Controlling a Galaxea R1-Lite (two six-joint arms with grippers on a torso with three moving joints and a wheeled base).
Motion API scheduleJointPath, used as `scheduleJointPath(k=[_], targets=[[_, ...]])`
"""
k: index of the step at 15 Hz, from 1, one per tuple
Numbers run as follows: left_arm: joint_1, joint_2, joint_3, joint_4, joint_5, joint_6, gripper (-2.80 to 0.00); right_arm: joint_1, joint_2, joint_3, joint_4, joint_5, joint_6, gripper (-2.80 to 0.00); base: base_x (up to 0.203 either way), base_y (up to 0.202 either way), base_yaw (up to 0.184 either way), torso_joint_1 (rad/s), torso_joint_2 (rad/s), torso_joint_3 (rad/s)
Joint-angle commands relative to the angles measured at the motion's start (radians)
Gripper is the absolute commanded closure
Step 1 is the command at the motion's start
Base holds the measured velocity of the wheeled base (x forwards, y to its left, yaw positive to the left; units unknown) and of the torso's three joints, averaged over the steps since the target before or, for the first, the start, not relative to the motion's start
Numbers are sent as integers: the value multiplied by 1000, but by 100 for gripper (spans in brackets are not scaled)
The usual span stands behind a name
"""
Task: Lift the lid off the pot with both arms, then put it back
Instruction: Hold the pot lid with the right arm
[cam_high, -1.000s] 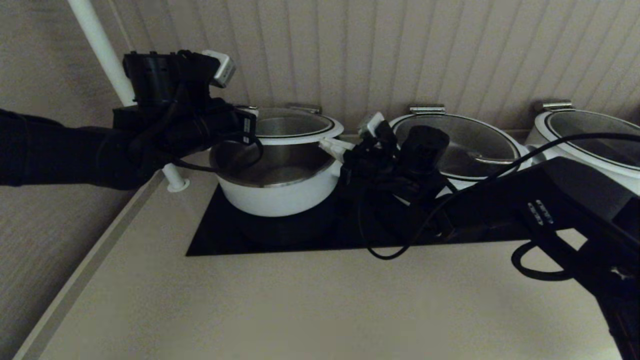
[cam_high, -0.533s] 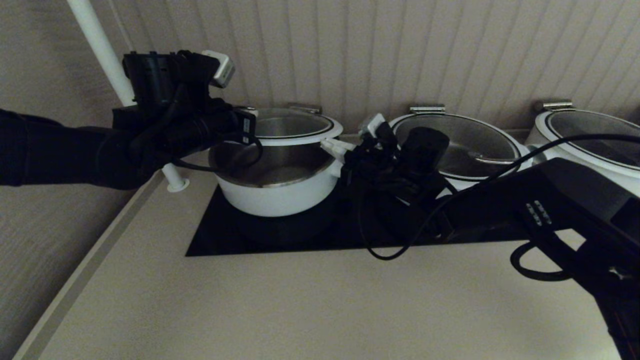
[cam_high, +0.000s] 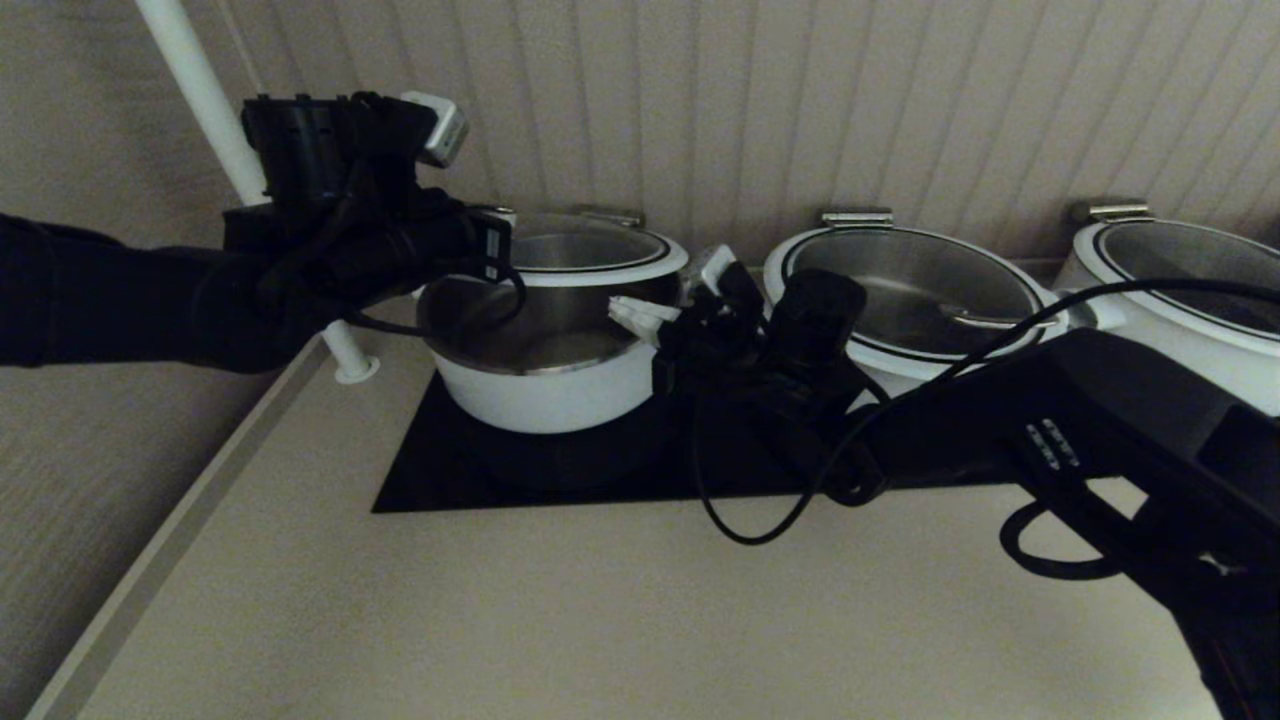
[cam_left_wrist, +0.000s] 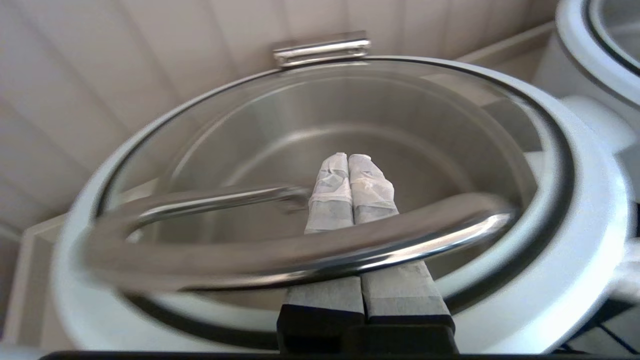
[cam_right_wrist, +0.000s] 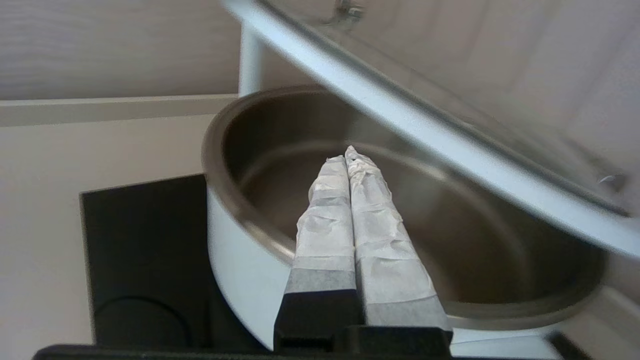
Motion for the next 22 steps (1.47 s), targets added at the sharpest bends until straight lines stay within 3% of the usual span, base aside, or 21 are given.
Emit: scheduleJointPath(k=[1,6,13,22], targets=[[0,3,0,-3,-1,1,0,9,12,0,-8,4,-2,0,0,0,0,0,0,0],[0,1,0,-3,-1,1,0,-9,63,-39,-5,-12,-2,0,0,0,0,0,0,0],[0,-6,0,-3,-1,1,0,-53,84,-217,94,-26,-2,0,0,0,0,0,0,0],[-1,-30,20,1,-1,1,0,-67,84,-291,137,-26,-2,0,0,0,0,0,0,0]])
